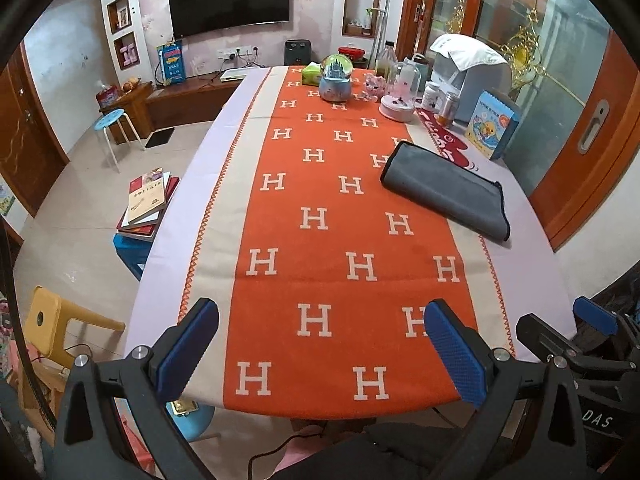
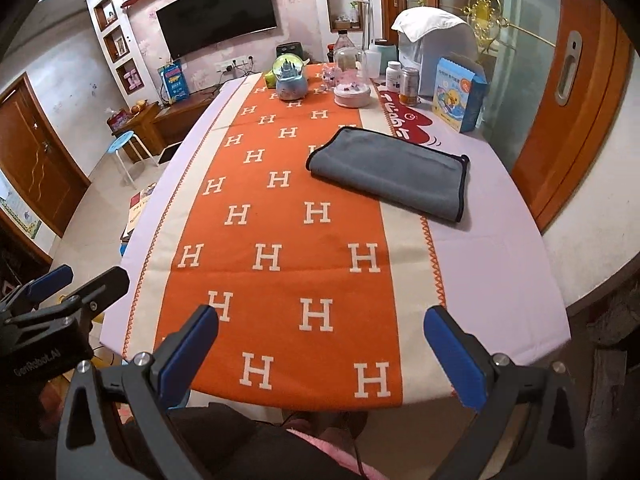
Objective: Fold towel
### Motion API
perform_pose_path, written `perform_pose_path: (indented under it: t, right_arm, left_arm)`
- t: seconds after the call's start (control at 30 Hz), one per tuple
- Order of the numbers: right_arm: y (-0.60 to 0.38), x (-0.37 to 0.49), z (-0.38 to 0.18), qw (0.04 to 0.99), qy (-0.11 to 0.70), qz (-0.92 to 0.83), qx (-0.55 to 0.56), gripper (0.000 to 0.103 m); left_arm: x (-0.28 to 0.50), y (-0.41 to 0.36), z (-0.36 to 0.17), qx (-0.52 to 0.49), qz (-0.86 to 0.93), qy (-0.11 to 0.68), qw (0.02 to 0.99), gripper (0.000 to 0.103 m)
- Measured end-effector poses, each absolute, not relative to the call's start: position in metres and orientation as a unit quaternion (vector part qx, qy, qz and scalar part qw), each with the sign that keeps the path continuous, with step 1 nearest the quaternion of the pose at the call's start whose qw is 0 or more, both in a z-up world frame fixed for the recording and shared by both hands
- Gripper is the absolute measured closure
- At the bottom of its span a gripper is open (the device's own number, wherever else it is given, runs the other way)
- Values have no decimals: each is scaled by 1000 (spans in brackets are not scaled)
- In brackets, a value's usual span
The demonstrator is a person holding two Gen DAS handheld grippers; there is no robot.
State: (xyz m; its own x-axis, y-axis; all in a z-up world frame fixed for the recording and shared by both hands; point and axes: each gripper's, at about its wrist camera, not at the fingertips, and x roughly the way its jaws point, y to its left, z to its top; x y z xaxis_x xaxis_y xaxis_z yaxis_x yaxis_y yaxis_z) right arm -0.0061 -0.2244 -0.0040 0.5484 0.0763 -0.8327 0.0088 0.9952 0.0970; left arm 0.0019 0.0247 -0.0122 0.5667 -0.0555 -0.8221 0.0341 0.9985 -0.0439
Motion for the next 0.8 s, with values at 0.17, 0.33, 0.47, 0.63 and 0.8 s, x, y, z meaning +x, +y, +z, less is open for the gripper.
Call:
perform_pose_path:
  t: [0.17,0.33,0.47,0.63,0.8]
  right_arm:
    - [-224,-7,-2,883,467,24,36,0]
    - [-229,-5,-1,885,463,23,36,0]
    - [-232,-3,-1,886,462,21,35,0]
    - [-234,-1,-1,886,462,20,35,0]
    - [-234,-1,-1,886,462,21,35,0]
  left_arm:
    - [0,16,-7,-3,-23,452,892,1]
    - [-1,9,-3,6,-20,443,896,1]
    - [0,4,0,18,-11,435,900,1]
    - [1,1,3,27,0,430,902,1]
    - [0,0,6,33,7,424,905,1]
